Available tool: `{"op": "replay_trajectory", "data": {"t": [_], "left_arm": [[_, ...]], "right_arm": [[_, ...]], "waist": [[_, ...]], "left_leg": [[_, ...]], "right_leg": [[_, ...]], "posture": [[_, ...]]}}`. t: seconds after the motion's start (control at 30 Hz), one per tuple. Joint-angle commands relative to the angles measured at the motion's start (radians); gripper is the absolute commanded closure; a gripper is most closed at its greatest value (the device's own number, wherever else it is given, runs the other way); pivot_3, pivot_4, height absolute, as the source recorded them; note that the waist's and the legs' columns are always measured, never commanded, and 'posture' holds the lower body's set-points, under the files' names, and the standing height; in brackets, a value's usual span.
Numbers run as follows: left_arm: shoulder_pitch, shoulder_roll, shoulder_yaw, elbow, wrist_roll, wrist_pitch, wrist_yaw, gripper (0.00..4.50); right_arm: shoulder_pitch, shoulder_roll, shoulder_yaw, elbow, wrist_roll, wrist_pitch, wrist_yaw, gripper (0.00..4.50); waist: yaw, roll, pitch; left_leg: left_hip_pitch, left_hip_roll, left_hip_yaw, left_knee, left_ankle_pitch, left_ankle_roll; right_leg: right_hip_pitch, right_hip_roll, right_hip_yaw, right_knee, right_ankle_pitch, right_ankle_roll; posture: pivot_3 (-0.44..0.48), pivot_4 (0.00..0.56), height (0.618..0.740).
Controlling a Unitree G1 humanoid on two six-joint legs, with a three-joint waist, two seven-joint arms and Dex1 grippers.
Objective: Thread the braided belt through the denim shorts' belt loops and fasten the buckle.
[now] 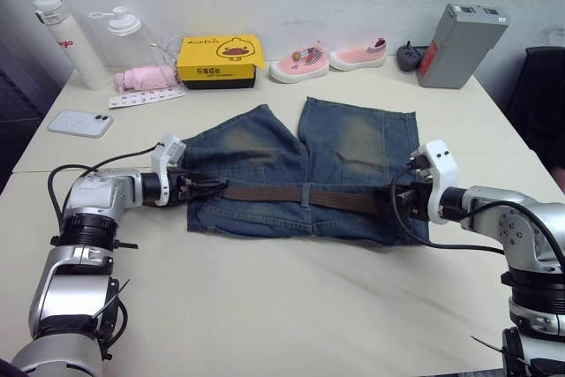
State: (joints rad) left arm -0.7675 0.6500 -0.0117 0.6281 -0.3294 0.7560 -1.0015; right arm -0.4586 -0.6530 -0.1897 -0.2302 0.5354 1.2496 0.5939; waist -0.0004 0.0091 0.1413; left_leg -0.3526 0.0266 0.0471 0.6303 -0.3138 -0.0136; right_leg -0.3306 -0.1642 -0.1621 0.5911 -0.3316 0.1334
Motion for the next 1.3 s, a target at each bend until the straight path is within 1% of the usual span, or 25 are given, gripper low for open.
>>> {"op": "replay_trajectory", "data": {"t": [0.03, 0.07, 0.1, 0.2, 0.23, 0.27, 0.3, 0.33, 0.73, 0.83, 0.9, 0.93, 1.0, 1.07, 1.1, 1.3], "left_arm": [[-0.034, -0.009, 0.022, 0.032, 0.014, -0.025, 0.02, 1.15], [-0.036, -0.01, 0.028, 0.034, 0.009, -0.022, 0.015, 1.54], [-0.038, -0.01, 0.034, 0.034, 0.002, -0.015, 0.009, 1.79], [-0.04, -0.012, 0.047, 0.033, -0.009, -0.007, -0.007, 3.14], [-0.039, -0.012, 0.046, 0.032, -0.006, -0.012, -0.011, 3.4], [-0.036, -0.012, 0.043, 0.028, -0.003, -0.016, -0.019, 4.12], [-0.032, -0.013, 0.042, 0.023, -0.003, -0.019, -0.027, 4.39], [-0.03, -0.015, 0.044, 0.019, -0.005, -0.02, -0.032, 4.45], [-0.059, -0.022, 0.077, 0.028, -0.02, -0.017, -0.05, 4.45], [-0.057, -0.016, 0.092, 0.016, -0.04, 0.009, -0.072, 3.53], [-0.052, -0.012, 0.094, 0.0, -0.052, 0.027, -0.087, 2.62], [-0.049, -0.011, 0.094, -0.008, -0.057, 0.034, -0.093, 2.31], [-0.041, -0.012, 0.089, -0.024, -0.057, 0.041, -0.097, 1.49], [-0.037, -0.014, 0.086, -0.03, -0.055, 0.048, -0.094, 0.47], [-0.035, -0.015, 0.081, -0.031, -0.05, 0.045, -0.094, 0.19], [-0.029, -0.034, 0.048, -0.016, -0.016, 0.02, -0.078, 0.19]], "right_arm": [[-0.006, 0.008, -0.032, -0.048, 0.03, 0.005, -0.016, 4.5], [-0.004, 0.008, -0.031, -0.05, 0.031, 0.005, -0.018, 4.5], [-0.001, 0.008, -0.031, -0.051, 0.033, 0.004, -0.02, 4.5], [0.006, 0.01, -0.029, -0.054, 0.039, 0.002, -0.026, 4.5], [0.007, 0.01, -0.028, -0.054, 0.042, 0.002, -0.027, 4.5], [0.009, 0.009, -0.028, -0.053, 0.042, 0.0, -0.029, 4.5], [0.01, 0.008, -0.026, -0.051, 0.043, -0.004, -0.03, 4.5], [0.011, 0.006, -0.025, -0.047, 0.041, -0.008, -0.031, 4.5], [0.011, -0.002, -0.02, -0.037, 0.038, -0.021, -0.042, 4.5], [0.014, -0.001, -0.023, -0.04, 0.039, -0.018, -0.045, 4.5], [0.016, 0.001, -0.026, -0.042, 0.04, -0.016, -0.047, 4.5], [0.016, 0.002, -0.027, -0.043, 0.041, -0.015, -0.048, 4.5], [0.017, 0.005, -0.029, -0.044, 0.043, -0.014, -0.051, 4.5], [0.017, 0.006, -0.03, -0.045, 0.044, -0.013, -0.054, 4.5], [0.018, 0.007, -0.03, -0.046, 0.045, -0.013, -0.056, 4.5], [0.026, 0.009, -0.035, -0.052, 0.052, -0.011, -0.064, 4.5]], "waist": [[0.0, -0.001, 0.0], [0.0, -0.001, 0.0], [0.0, -0.001, 0.0], [0.0, -0.001, 0.0], [0.0, -0.001, 0.0], [0.0, -0.001, 0.0], [0.0, -0.001, 0.0], [0.0, -0.001, 0.0], [0.001, -0.001, 0.0], [0.0, -0.001, 0.0], [0.0, -0.001, 0.0], [0.0, -0.001, 0.0], [0.001, -0.001, 0.0], [0.001, -0.001, 0.0], [0.0, -0.001, 0.0], [0.0, -0.001, 0.0]], "left_leg": [[0.0, 0.0, 0.0, 0.0, 0.0, 0.0], [0.0, 0.0, 0.0, 0.0, 0.0, 0.0], [0.0, 0.0, 0.0, 0.0, 0.0, 0.0], [0.0, 0.0, 0.0, 0.0, 0.0, 0.0], [0.0, 0.0, 0.0, 0.0, 0.0, 0.0], [0.0, 0.0, 0.0, 0.0, 0.0, 0.0], [0.0, 0.0, 0.0, 0.0, 0.0, 0.0], [0.0, 0.0, 0.0, 0.0, 0.0, 0.0], [0.0, 0.0, 0.0, 0.0, 0.0, 0.0], [0.0, 0.0, 0.0, 0.0, 0.0, 0.0], [0.0, 0.0, 0.0, 0.0, 0.0, 0.0], [0.0, 0.0, 0.0, 0.0, 0.0, 0.0], [0.0, 0.0, 0.0, 0.0, 0.0, 0.0], [0.0, 0.0, 0.0, 0.0, 0.0, 0.0], [0.0, 0.0, 0.0, 0.0, 0.0, 0.0], [0.0, 0.0, 0.0, 0.0, 0.0, 0.0]], "right_leg": [[0.0, 0.0, 0.0, 0.0, 0.0, 0.0], [0.0, 0.0, 0.0, 0.0, 0.0, 0.0], [0.0, 0.0, 0.0, 0.0, 0.0, 0.0], [0.0, 0.0, 0.0, 0.0, 0.0, 0.0], [0.0, 0.0, 0.0, 0.0, 0.0, 0.0], [0.0, 0.0, 0.0, 0.0, 0.0, 0.0], [0.0, 0.0, 0.0, 0.0, 0.0, 0.0], [0.0, 0.0, 0.0, 0.0, 0.0, 0.0], [0.0, 0.0, 0.0, 0.0, 0.0, 0.0], [0.0, 0.0, 0.0, 0.0, 0.0, 0.0], [0.0, 0.0, 0.0, 0.0, 0.0, 0.0], [0.0, 0.0, 0.0, 0.0, 0.0, 0.0], [0.0, 0.0, 0.0, 0.0, 0.0, 0.0], [0.0, 0.0, 0.0, 0.0, 0.0, 0.0], [0.0, 0.0, 0.001, 0.0, 0.0, 0.0], [0.0, 0.0, 0.0, 0.0, 0.0, 0.0]], "posture": [[0.0, 0.15, 0.683], [0.0, 0.15, 0.683], [0.0, 0.15, 0.683], [0.0, 0.15, 0.683], [0.0, 0.15, 0.683], [0.0, 0.15, 0.683], [0.0, 0.15, 0.683], [0.0, 0.15, 0.683], [0.0, 0.15, 0.683], [0.0, 0.15, 0.683], [0.0, 0.15, 0.683], [0.0, 0.15, 0.683], [0.0, 0.15, 0.683], [0.0, 0.15, 0.683], [0.0, 0.15, 0.683], [0.0, 0.15, 0.683]]}}
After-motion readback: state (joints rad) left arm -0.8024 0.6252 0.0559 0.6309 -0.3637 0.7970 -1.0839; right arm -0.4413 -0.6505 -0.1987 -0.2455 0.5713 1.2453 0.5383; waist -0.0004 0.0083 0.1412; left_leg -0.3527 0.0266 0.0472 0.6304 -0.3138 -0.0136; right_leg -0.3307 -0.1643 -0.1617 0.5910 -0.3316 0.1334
